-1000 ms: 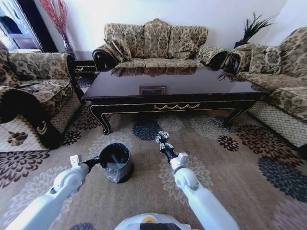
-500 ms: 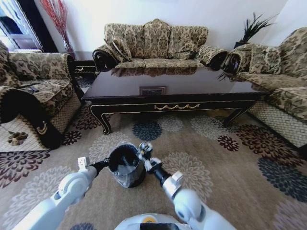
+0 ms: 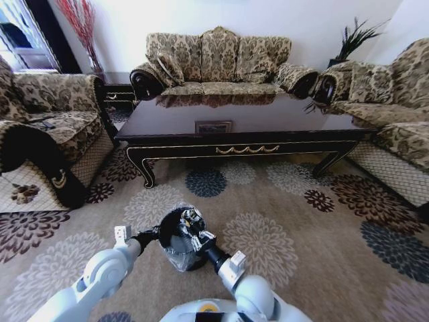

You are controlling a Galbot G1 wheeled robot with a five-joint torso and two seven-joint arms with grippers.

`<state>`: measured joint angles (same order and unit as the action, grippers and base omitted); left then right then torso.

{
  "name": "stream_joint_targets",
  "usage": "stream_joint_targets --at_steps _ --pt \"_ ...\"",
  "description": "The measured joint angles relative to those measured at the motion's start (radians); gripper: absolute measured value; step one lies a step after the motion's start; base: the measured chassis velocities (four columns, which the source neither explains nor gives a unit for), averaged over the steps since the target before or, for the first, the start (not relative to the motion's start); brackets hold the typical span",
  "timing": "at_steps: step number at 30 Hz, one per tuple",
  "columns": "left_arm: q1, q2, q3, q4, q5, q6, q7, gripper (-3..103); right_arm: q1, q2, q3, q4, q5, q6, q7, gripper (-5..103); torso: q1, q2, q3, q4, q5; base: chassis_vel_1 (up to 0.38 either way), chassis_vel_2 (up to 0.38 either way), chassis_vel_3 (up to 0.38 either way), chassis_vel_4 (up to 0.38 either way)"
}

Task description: Move to the front of the table and pick up the trash from the floor, then place it into the trash bin.

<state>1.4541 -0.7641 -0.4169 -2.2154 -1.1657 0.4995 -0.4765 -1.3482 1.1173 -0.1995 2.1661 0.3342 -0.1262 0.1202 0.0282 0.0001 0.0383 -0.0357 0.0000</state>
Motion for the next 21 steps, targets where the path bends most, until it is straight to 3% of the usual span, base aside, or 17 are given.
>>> stream_joint_targets --at_steps 4,6,7,10,12,19,21 --pt "0.002 -0.007 -0.005 0.001 -0.001 0.0 0.001 3 -0.001 0.005 -0.003 0.001 -0.003 -0.002 0.0 25 0.0 0.0 0.0 0.0 0.0 0.0 0.0 0.0 0.0" --pt "0.0 -0.013 -0.005 0.005 -0.001 -0.001 0.001 3 -0.001 0.002 -0.002 0.004 0.0 -0.004 0.0 41 0.0 0.0 0.0 -0.0001 -0.0001 0.0 0.0 0.0 0.0" --pt "0.0 -0.013 -0.005 0.005 -0.001 -0.001 0.001 3 -0.001 0.002 -0.002 0.004 0.0 -0.004 0.0 41 0.0 0.0 0.0 -0.0001 -0.0001 0.0 0.0 0.0 0.0" --pt "-0.002 -0.018 -0.007 0.012 0.005 -0.004 0.003 3 -0.011 -0.001 0.01 0.007 0.003 -0.004 0.001 57 0.0 0.0 0.0 -0.0001 -0.0001 0.0 0.0 0.0 0.0" --pt "0.001 -0.02 -0.015 0.017 0.011 -0.006 0.008 3 -0.016 0.002 0.02 0.008 0.008 -0.004 0.002 57 0.0 0.0 0.0 -0.0001 -0.0001 0.0 0.0 0.0 0.0" --pt "0.036 -0.041 -0.117 0.077 0.026 -0.044 0.032 3 -0.026 0.002 0.14 0.001 0.062 0.015 0.026 89 0.0 0.0 0.0 0.0 0.0 0.0 0.0 0.0 0.0" --pt "0.037 -0.048 -0.128 0.085 0.026 -0.048 0.031 3 -0.027 -0.002 0.158 -0.003 0.072 0.016 0.03 89 0.0 0.0 0.0 0.0 0.0 0.0 0.0 0.0 0.0"
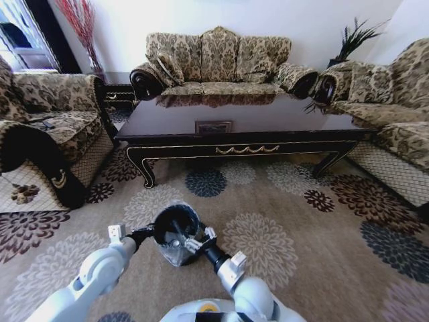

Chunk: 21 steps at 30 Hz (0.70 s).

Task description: Move to the front of the table and pick up the trash from the floor, then place it into the trash bin.

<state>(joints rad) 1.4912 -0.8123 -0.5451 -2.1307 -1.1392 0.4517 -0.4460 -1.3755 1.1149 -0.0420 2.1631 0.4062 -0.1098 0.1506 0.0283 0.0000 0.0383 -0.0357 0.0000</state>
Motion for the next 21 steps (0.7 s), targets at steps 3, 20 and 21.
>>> stream_joint_targets --at_steps 3,20,21 --pt "0.002 -0.017 -0.017 0.017 0.006 -0.007 -0.002 3 -0.005 -0.002 0.033 -0.011 0.013 0.005 0.006 98 0.0 0.0 0.0 0.0001 0.0001 0.0 0.0 0.0 0.0" --pt "0.009 -0.123 -0.07 0.084 0.075 -0.039 0.007 28 -0.052 0.02 0.113 -0.085 0.015 0.022 0.031 100 0.0 0.0 0.0 0.0 0.0002 0.0 0.0 0.0 0.0" --pt "0.011 -0.125 -0.08 0.077 0.083 -0.044 0.005 33 -0.054 0.023 0.118 -0.086 0.017 0.024 0.032 100 0.0 0.0 0.0 -0.0001 0.0002 0.0 0.0 0.0 0.0"
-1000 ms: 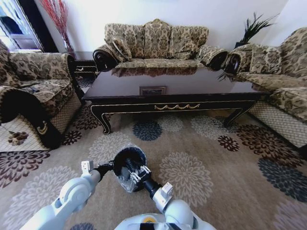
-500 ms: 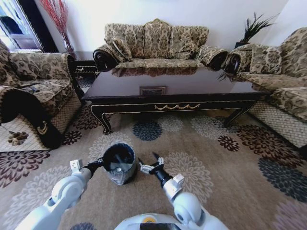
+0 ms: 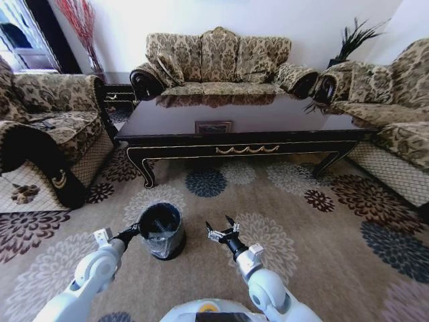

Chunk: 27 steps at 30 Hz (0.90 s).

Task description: Move to the front of the table and pick up the trash from the floor, then place it into the trash bin.

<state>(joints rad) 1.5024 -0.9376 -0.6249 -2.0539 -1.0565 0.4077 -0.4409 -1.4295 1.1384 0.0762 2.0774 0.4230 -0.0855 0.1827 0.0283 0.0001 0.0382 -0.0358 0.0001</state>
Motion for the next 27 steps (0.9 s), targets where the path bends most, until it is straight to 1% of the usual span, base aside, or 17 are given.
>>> stream_joint_targets --at_steps 1,4,6,9,10,11,12,13,14,15,16,18,19,20,24,25,27 --pt "0.0 0.0 0.0 0.0 0.0 0.0 0.0 33 0.0 0.0 0.0 0.0 0.0 0.0 0.0 100 0.0 0.0 0.0 0.0 0.0 0.0 0.0 0.0 0.0" --pt "0.009 -0.004 -0.037 -0.024 0.036 -0.016 0.002 49 -0.011 0.017 0.027 0.0 0.007 0.015 0.003 100 0.0 0.0 0.0 0.0002 0.0 0.0 0.0 0.0 0.0" --pt "0.01 -0.005 -0.047 -0.033 0.048 -0.022 0.005 49 -0.02 0.023 0.041 0.003 0.009 0.02 0.003 100 0.0 0.0 0.0 0.0002 -0.0001 0.0 0.0 0.0 0.0" --pt "0.013 -0.006 -0.076 -0.057 0.095 -0.046 0.032 66 -0.062 0.046 0.109 0.023 -0.006 0.05 -0.007 100 0.0 0.0 0.0 -0.0001 0.0 0.0 0.0 0.0 0.0" --pt "0.019 -0.01 -0.088 -0.061 0.129 -0.075 0.056 71 -0.079 0.054 0.139 0.026 -0.027 0.069 -0.018 100 0.0 0.0 0.0 -0.0003 0.0 0.0 0.0 0.0 0.0" --pt "0.019 -0.01 -0.088 -0.061 0.129 -0.075 0.056 71 -0.079 0.054 0.139 0.026 -0.027 0.069 -0.018 100 0.0 0.0 0.0 -0.0003 0.0 0.0 0.0 0.0 0.0" --pt "0.029 -0.016 -0.101 -0.06 0.182 -0.117 0.087 76 -0.09 0.057 0.161 0.026 -0.047 0.085 -0.027 100 0.0 0.0 0.0 -0.0003 -0.0001 0.0 0.0 0.0 0.0" --pt "0.044 -0.021 -0.115 -0.055 0.245 -0.166 0.124 76 -0.102 0.061 0.194 0.018 -0.097 0.116 -0.043 100 0.0 0.0 0.0 -0.0004 -0.0001 0.0 0.0 0.0 0.0" --pt "0.066 -0.029 -0.132 -0.05 0.312 -0.217 0.164 82 -0.112 0.065 0.227 0.005 -0.153 0.146 -0.06 100 0.0 0.0 0.0 0.0003 -0.0001 0.0 0.0 0.0 0.0" --pt "0.085 -0.037 -0.148 -0.049 0.355 -0.249 0.192 87 -0.122 0.069 0.252 -0.003 -0.184 0.166 -0.07 100 0.0 0.0 0.0 0.0002 0.0 0.0 0.0 0.0 0.0" --pt "0.085 -0.037 -0.148 -0.049 0.355 -0.249 0.192 87 -0.122 0.069 0.252 -0.003 -0.184 0.166 -0.07 100 0.0 0.0 0.0 0.0002 0.0 0.0 0.0 0.0 0.0" --pt "0.13 -0.058 -0.173 -0.048 0.414 -0.309 0.245 97 -0.15 0.083 0.306 -0.009 -0.21 0.199 -0.086 100 0.0 0.0 0.0 0.0001 -0.0001 0.0 0.0 0.0 0.0" --pt "0.153 -0.07 -0.184 -0.046 0.444 -0.345 0.267 99 -0.162 0.092 0.332 -0.009 -0.216 0.213 -0.089 100 0.0 0.0 0.0 -0.0001 -0.0001 0.0 0.0 0.0 0.0" --pt "0.153 -0.07 -0.184 -0.046 0.444 -0.345 0.267 99 -0.162 0.092 0.332 -0.009 -0.216 0.213 -0.089 100 0.0 0.0 0.0 -0.0001 -0.0001 0.0 0.0 0.0 0.0" --pt "0.24 -0.111 -0.204 -0.049 0.52 -0.464 0.335 100 -0.193 0.131 0.424 0.007 -0.23 0.264 -0.1 100 0.0 0.0 0.0 0.0002 -0.0001 0.0 0.0 0.0 0.0" --pt "0.24 -0.111 -0.204 -0.049 0.52 -0.464 0.335 100 -0.193 0.131 0.424 0.007 -0.23 0.264 -0.1 100 0.0 0.0 0.0 0.0002 -0.0001 0.0 0.0 0.0 0.0" --pt "0.284 -0.128 -0.213 -0.054 0.541 -0.514 0.36 100 -0.219 0.149 0.478 0.025 -0.231 0.296 -0.108 100 0.0 0.0 0.0 0.0001 0.0 0.0 0.0 0.0 0.0"
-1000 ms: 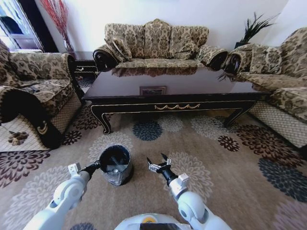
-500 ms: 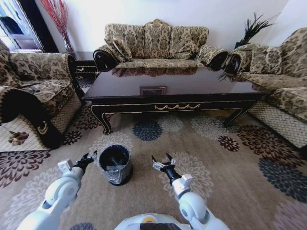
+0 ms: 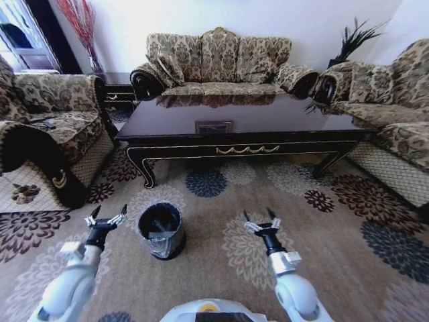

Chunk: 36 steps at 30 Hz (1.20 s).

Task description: Move to the front of the table and pick up the trash from the floor, then place it into the trash bin.

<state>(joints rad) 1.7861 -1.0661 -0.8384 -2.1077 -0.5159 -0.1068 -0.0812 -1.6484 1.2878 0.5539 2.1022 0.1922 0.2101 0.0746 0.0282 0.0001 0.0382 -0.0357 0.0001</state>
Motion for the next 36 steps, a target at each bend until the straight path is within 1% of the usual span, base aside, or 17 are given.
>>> stream_joint_targets --at_steps 1,2,3,6,29,36 --pt "0.013 -0.005 -0.003 0.0 0.003 -0.013 0.004 100 -0.011 0.005 0.02 0.006 -0.001 0.012 -0.002 100 0.0 0.0 0.0 0.0 0.0 0.0 0.0 0.0 0.0" --pt "0.013 -0.005 -0.003 0.0 0.003 -0.013 0.004 100 -0.011 0.005 0.02 0.006 -0.001 0.012 -0.002 100 0.0 0.0 0.0 0.0 0.0 0.0 0.0 0.0 0.0" --pt "0.029 -0.011 -0.008 0.0 0.006 -0.028 0.009 100 -0.026 0.011 0.046 0.012 -0.002 0.024 -0.006 100 0.0 0.0 0.0 -0.0001 0.0 0.0 0.0 0.0 0.0" --pt "0.055 -0.016 -0.011 0.002 0.003 -0.032 0.016 100 -0.046 0.015 0.083 0.018 -0.003 0.038 -0.013 100 0.0 0.0 0.0 -0.0003 0.0 0.0 0.0 0.0 0.0" --pt "0.055 -0.015 -0.008 0.004 -0.005 -0.02 0.014 100 -0.045 0.013 0.079 0.019 -0.003 0.037 -0.014 100 0.0 0.0 0.0 -0.0001 -0.0001 0.0 0.0 0.0 0.0" --pt "0.055 -0.014 -0.008 0.004 -0.005 -0.019 0.013 100 -0.044 0.013 0.079 0.019 -0.002 0.036 -0.014 100 0.0 0.0 0.0 -0.0001 -0.0001 0.101 -0.104 -0.113 0.106"
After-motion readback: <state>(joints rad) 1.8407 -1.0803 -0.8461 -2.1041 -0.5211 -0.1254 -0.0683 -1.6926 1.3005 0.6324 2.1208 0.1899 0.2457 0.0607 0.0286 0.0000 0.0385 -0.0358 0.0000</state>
